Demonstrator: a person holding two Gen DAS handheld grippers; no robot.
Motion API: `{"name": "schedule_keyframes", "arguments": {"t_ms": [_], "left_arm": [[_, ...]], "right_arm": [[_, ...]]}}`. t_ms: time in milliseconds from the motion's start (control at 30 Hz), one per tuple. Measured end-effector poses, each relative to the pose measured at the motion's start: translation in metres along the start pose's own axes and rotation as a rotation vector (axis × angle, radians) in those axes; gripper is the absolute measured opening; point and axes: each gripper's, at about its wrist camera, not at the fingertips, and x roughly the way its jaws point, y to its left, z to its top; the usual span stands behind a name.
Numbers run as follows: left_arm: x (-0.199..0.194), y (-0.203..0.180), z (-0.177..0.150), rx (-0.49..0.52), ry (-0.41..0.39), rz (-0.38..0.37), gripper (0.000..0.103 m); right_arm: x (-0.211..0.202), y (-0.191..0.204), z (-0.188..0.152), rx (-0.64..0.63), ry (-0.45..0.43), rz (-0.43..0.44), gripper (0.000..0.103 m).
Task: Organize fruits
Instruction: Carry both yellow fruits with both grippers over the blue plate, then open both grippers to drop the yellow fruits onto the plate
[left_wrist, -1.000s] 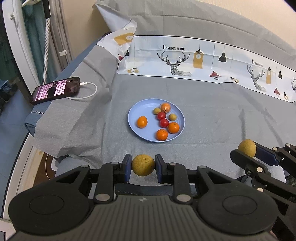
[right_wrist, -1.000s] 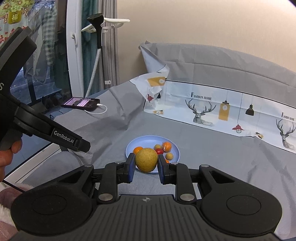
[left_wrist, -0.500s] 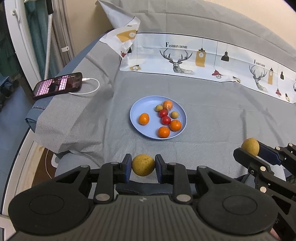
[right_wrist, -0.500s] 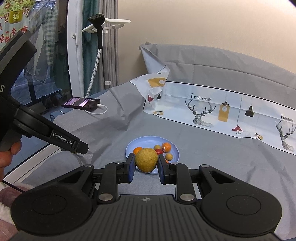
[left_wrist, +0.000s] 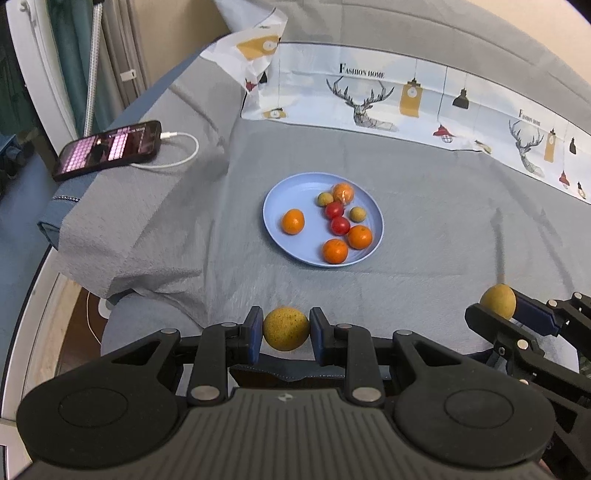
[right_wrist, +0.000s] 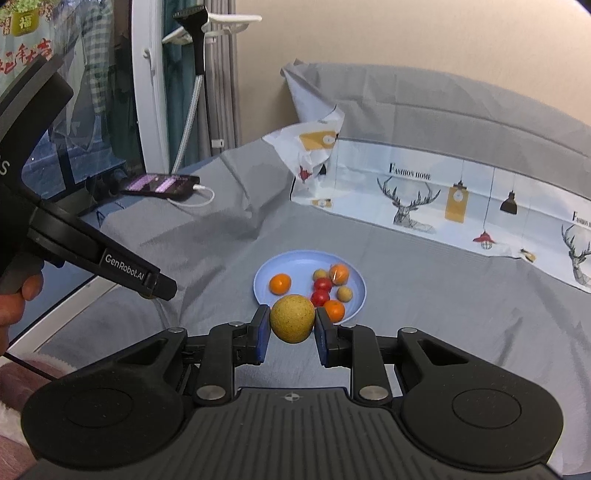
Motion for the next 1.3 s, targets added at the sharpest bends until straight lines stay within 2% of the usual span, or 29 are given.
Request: {"name": "schedule_keyframes", "arguments": {"t_ms": [233, 433, 867, 1100, 1267, 1300], "left_arm": [[0.035, 0.01, 0.021, -0.023, 0.059, -0.015, 0.03], [0.069, 0.013, 0.052, -0.022, 0.074, -0.024, 0.03], [0.178, 0.0, 0.129, 0.018, 0.13, -0.042, 0.03], [0.233, -0.008, 0.149, 0.06, 0.173, -0.028, 0.03], [0.255, -0.011, 0.154, 0.074, 0.193, -0.03, 0.03], [0.256, -0.011, 0.155, 0.079, 0.191, -0.038, 0.036]], "right_arm": [[0.032, -0.004, 0.003, 0.002, 0.067, -0.004, 0.027], [0.071, -0.015, 0.011, 0.024, 0.113, 0.0, 0.027], [0.191, -0.044, 0.029, 0.052, 0.198, 0.06, 0.027], [0.247, -0.049, 0.027, 0.045, 0.242, 0.094, 0.027], [0.271, -0.049, 0.026, 0.042, 0.254, 0.094, 0.027], [0.276, -0.049, 0.026, 0.04, 0.255, 0.092, 0.027]]}}
